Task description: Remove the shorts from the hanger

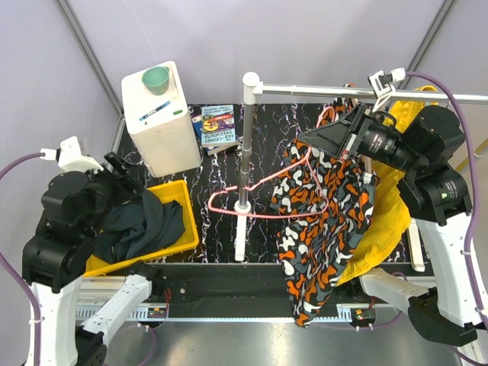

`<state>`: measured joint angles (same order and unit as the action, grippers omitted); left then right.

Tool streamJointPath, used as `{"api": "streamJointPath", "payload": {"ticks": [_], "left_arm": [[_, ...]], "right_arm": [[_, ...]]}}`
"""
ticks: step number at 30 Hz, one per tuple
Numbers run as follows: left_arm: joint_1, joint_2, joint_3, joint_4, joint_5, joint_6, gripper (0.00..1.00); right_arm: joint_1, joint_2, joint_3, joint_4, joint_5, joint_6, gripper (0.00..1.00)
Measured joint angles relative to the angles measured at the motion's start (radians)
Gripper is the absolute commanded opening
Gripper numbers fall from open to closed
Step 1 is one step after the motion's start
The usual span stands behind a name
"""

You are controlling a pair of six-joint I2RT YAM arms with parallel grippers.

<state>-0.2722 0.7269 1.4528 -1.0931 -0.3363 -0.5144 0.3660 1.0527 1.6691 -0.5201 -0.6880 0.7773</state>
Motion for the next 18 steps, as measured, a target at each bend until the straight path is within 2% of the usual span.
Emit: {"api": "streamJointPath", "payload": {"ticks": [3, 6, 10, 13, 18], "left_arm": [[0.001, -0.011, 0.006, 0.109, 0.237, -0.02, 0.59], [0.001, 0.013, 0.014, 0.232, 0.506, -0.069, 0.59], [-0.006, 0.08, 0.063, 0.346, 0.768, -0.142, 0.62], [-0.012, 0.109, 0.103, 0.407, 0.885, -0.211, 0.62], [-0.053, 0.104, 0.119, 0.497, 0.962, -0.336, 0.62]], "right_arm": [[0.0, 0.008, 0.0, -0.001, -0.032, -0.043, 0.0], [0.0, 0.011, -0.001, 0.001, -0.067, -0.087, 0.0], [0.0, 0.008, -0.019, 0.04, -0.129, -0.115, 0.0], [0.0, 0.002, -0.042, 0.079, -0.173, -0.134, 0.0], [0.0, -0.011, -0.074, 0.107, -0.198, -0.174, 0.0]]}}
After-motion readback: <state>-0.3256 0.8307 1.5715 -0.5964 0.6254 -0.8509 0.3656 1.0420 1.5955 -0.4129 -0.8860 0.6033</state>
